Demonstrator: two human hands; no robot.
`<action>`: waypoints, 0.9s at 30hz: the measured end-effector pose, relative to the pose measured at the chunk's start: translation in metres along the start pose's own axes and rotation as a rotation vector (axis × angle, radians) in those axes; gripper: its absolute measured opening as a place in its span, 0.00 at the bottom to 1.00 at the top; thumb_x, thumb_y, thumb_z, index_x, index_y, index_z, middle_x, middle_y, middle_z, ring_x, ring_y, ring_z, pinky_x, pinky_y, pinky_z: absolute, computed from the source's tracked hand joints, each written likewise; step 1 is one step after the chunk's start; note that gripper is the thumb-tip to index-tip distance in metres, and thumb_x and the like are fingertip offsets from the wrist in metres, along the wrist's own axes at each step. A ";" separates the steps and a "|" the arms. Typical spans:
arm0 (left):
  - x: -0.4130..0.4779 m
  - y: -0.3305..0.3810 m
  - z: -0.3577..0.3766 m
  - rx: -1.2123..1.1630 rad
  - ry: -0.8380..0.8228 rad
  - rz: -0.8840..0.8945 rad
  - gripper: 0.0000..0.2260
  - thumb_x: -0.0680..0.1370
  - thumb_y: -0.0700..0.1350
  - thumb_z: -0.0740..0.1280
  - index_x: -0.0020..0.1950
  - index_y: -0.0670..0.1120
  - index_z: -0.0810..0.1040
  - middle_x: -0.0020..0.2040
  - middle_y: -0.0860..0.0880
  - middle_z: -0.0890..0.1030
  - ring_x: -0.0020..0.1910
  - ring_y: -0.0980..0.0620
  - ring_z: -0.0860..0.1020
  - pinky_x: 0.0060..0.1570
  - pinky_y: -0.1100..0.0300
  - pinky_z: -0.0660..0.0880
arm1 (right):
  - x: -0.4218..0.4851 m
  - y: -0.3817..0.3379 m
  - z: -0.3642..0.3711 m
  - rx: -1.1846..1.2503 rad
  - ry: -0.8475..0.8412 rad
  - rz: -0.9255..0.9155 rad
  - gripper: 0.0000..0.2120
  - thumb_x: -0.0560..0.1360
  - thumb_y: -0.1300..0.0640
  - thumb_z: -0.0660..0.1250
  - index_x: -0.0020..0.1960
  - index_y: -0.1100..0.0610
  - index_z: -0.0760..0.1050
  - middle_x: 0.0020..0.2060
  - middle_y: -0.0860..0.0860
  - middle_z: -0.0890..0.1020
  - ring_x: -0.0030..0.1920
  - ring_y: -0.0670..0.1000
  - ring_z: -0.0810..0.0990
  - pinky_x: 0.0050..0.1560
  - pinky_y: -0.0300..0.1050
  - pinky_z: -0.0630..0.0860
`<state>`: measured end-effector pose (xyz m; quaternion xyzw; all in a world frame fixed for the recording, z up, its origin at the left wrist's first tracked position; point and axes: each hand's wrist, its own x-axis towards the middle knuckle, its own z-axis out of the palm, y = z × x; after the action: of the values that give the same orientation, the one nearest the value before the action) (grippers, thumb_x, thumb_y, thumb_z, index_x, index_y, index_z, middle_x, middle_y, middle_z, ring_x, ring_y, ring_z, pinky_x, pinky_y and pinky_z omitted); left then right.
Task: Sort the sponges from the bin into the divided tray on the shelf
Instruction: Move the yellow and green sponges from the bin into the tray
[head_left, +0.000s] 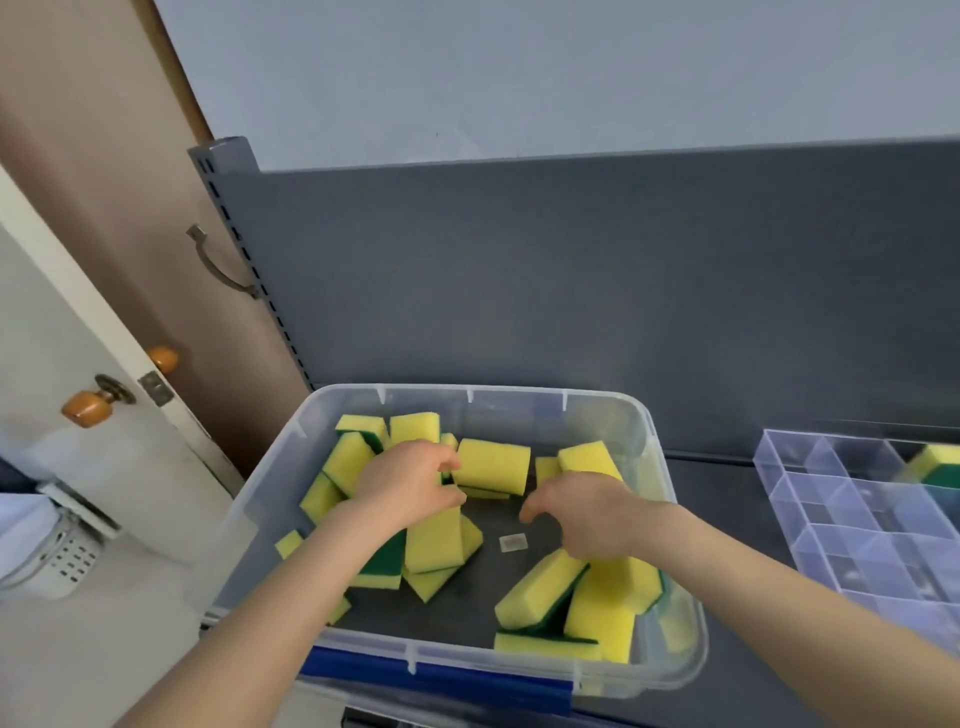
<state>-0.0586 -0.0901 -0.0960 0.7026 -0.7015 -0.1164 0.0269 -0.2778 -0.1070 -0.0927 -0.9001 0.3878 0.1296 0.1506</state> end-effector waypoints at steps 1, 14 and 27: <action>0.000 0.000 0.003 0.015 -0.030 0.010 0.21 0.72 0.59 0.69 0.64 0.57 0.74 0.61 0.57 0.76 0.57 0.55 0.75 0.43 0.61 0.72 | 0.000 -0.001 0.001 -0.013 -0.079 -0.012 0.27 0.71 0.66 0.61 0.68 0.49 0.68 0.64 0.49 0.72 0.64 0.53 0.71 0.53 0.45 0.72; -0.004 0.008 0.014 0.264 -0.189 0.096 0.37 0.61 0.69 0.69 0.66 0.56 0.72 0.57 0.56 0.76 0.54 0.51 0.76 0.37 0.59 0.69 | 0.013 -0.005 0.015 -0.075 -0.273 -0.053 0.29 0.66 0.65 0.65 0.66 0.50 0.71 0.56 0.52 0.76 0.52 0.55 0.74 0.43 0.48 0.76; 0.008 -0.002 -0.008 -0.352 0.124 -0.008 0.20 0.74 0.50 0.66 0.66 0.57 0.70 0.56 0.57 0.77 0.52 0.56 0.74 0.45 0.59 0.71 | 0.011 0.001 0.001 0.134 0.080 0.070 0.19 0.65 0.54 0.69 0.56 0.50 0.75 0.45 0.48 0.77 0.47 0.52 0.76 0.41 0.45 0.76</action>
<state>-0.0547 -0.0991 -0.0895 0.6956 -0.6644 -0.1940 0.1924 -0.2711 -0.1151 -0.0976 -0.8784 0.4325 0.0726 0.1902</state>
